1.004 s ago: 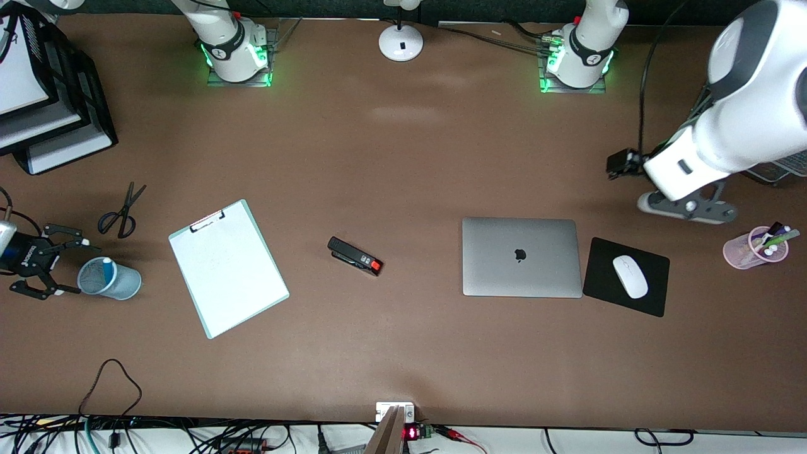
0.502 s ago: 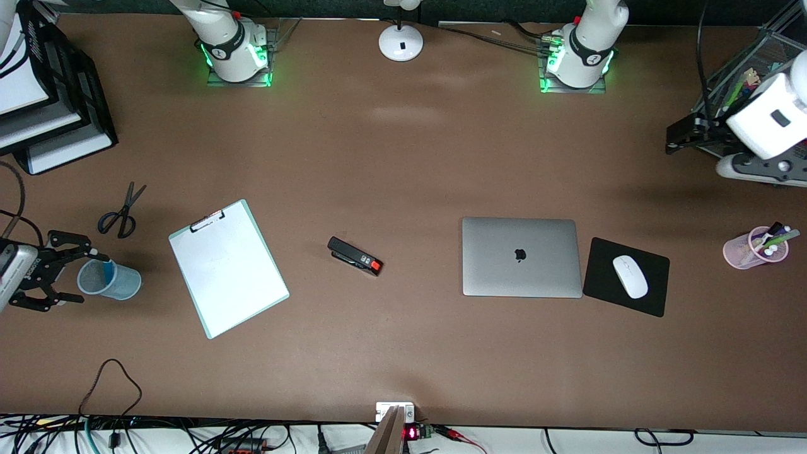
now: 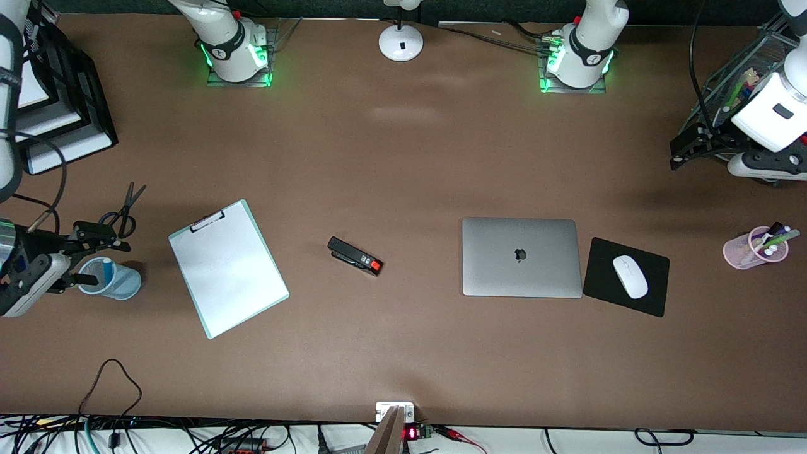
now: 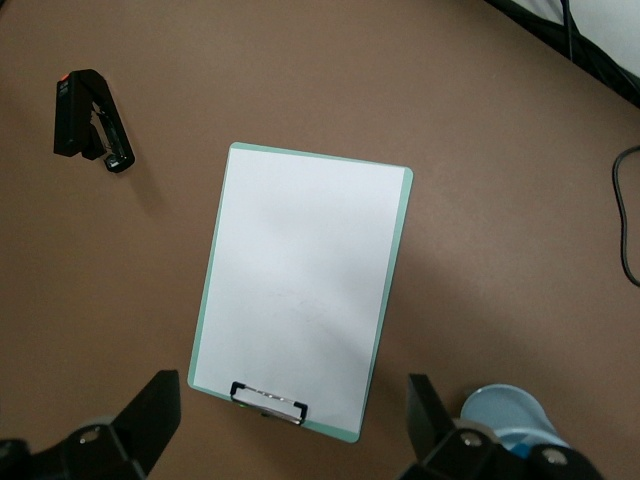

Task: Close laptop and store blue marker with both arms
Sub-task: 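Lower the blue marker into the light-blue cup with the right gripper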

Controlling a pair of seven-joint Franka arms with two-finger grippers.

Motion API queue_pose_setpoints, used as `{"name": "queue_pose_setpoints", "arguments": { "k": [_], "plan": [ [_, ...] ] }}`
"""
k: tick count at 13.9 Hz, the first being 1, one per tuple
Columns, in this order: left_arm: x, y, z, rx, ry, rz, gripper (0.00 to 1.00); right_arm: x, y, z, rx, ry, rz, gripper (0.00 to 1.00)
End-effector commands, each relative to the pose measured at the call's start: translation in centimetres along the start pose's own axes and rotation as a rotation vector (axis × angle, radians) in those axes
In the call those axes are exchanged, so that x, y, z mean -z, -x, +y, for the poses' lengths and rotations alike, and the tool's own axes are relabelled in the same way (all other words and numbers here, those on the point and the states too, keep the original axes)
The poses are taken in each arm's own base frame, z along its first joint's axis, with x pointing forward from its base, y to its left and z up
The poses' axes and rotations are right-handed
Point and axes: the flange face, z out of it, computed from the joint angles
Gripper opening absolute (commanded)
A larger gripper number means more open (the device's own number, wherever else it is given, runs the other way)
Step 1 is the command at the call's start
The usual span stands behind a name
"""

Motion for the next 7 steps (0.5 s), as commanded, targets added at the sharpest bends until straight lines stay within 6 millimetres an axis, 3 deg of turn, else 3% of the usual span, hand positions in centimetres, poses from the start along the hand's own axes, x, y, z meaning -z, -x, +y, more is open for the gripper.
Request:
{"name": "queue_pose_setpoints", "arguments": {
  "k": [1,5,7],
  "plan": [
    [0.0,1.4,0.2,0.000,-0.018,-0.048,1.00,2.2,-1.1,-3.4,-0.114,0.043,-0.046,1.00],
    [0.2,0.8,0.5,-0.006,-0.018,-0.051,1.00,3.6,-2.9,-8.4,-0.239,0.099,-0.125,1.00],
    [0.5,0.9,0.5,-0.004,-0.017,-0.049,1.00,4.6,-3.0,-10.0,-0.284,0.123,-0.152,1.00]
  ]
}}
